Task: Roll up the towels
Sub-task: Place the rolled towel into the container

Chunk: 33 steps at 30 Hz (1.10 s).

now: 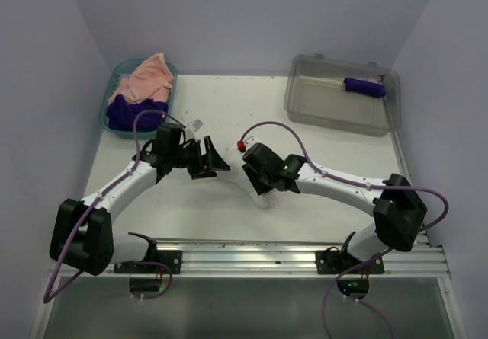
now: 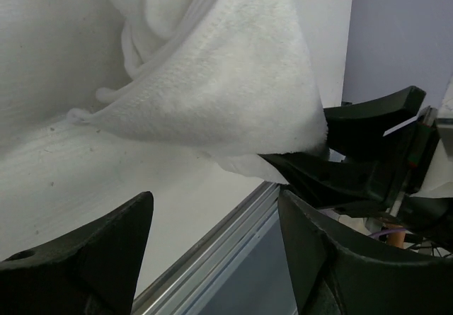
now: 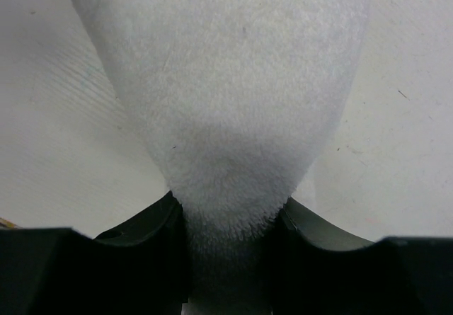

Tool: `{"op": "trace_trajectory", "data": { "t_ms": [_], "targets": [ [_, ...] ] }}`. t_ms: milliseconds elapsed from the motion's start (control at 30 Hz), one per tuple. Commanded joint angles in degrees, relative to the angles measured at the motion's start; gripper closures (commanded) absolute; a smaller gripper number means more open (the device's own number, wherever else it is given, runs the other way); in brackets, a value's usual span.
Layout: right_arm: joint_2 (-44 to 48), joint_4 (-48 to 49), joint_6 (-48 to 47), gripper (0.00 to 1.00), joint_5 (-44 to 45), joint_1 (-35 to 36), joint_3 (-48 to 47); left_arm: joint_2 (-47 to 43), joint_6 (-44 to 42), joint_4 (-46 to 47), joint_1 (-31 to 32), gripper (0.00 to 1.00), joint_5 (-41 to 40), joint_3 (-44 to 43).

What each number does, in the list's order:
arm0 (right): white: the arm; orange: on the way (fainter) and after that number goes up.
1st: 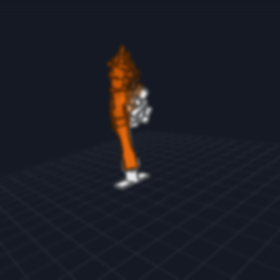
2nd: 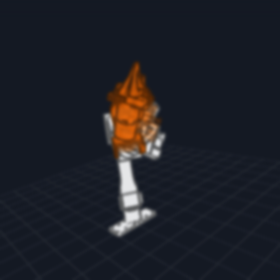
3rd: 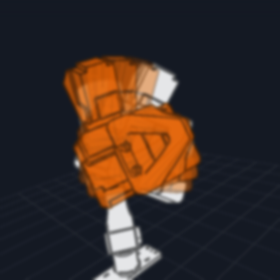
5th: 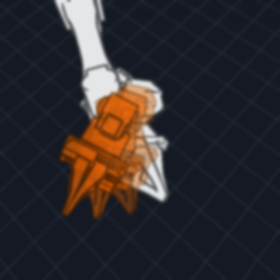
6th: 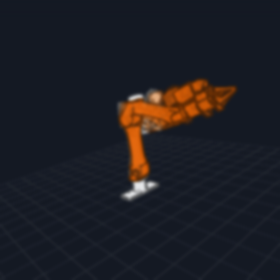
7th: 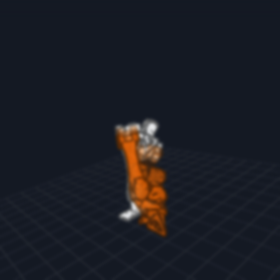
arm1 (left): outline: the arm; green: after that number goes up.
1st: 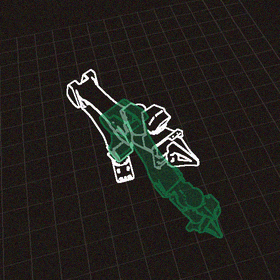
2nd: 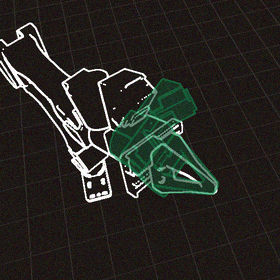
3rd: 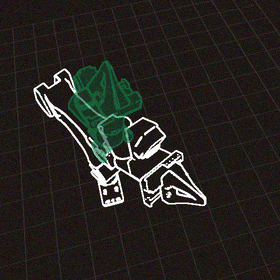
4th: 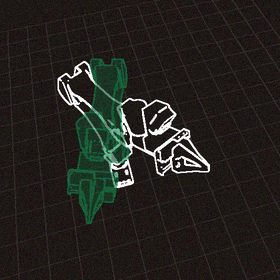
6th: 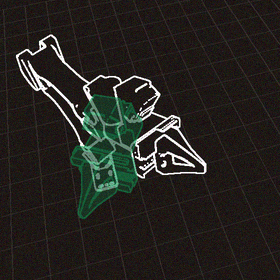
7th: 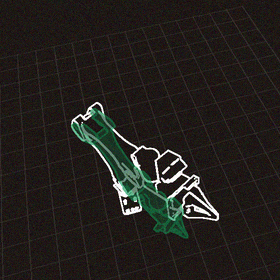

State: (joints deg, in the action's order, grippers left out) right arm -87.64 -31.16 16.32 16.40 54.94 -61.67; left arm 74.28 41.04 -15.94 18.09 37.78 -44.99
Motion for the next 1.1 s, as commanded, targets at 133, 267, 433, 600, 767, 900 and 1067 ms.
{"op": "trace_trajectory", "data": {
  "t_ms": [133, 267, 433, 600, 767, 900, 1067],
  "targets": [
    [5.81, 3.2, 3.81, 1.0, -7.78, -1.32, -0.38, -0.81, 5.45, 12.51, 0.19, 0.27, 0.54, 6.05],
    [6.95, 3.38, 4.51, 1.0, -10.24, -1.24, -0.47, 2.61, 7.56, 19.88, 0.9, 0.28, 0.63, 6.67],
    [8.53, 4.08, 5.74, 1.0, -13.06, -1.32, 0.06, 6.84, 8.79, 24.46, 2.48, 0.29, 0.19, 5.18],
    [8.62, 2.07, 6.36, 1.0, -8.96, -1.32, -1.34, 9.3, 8.1, 25.35, 2.92, 0.31, 1.07, 4.83],
    [8.44, -5.75, 5.66, 1.0, 2.65, -1.67, -3.98, 6.85, 3.8, 17.91, 2.92, 0.31, -0.51, 1.93],
    [9.58, -10.49, 4.52, 1.0, 8.54, -3.78, -6.53, 4.91, -0.42, 9.63, 2.57, 0.29, -2.36, -2.81],
    [9.94, -16.83, 4.34, 1.0, 17.95, -6.77, -9.86, 2.54, -2.71, 4.53, -0.24, 0.28, -1.84, -5.1]
  ]
}}
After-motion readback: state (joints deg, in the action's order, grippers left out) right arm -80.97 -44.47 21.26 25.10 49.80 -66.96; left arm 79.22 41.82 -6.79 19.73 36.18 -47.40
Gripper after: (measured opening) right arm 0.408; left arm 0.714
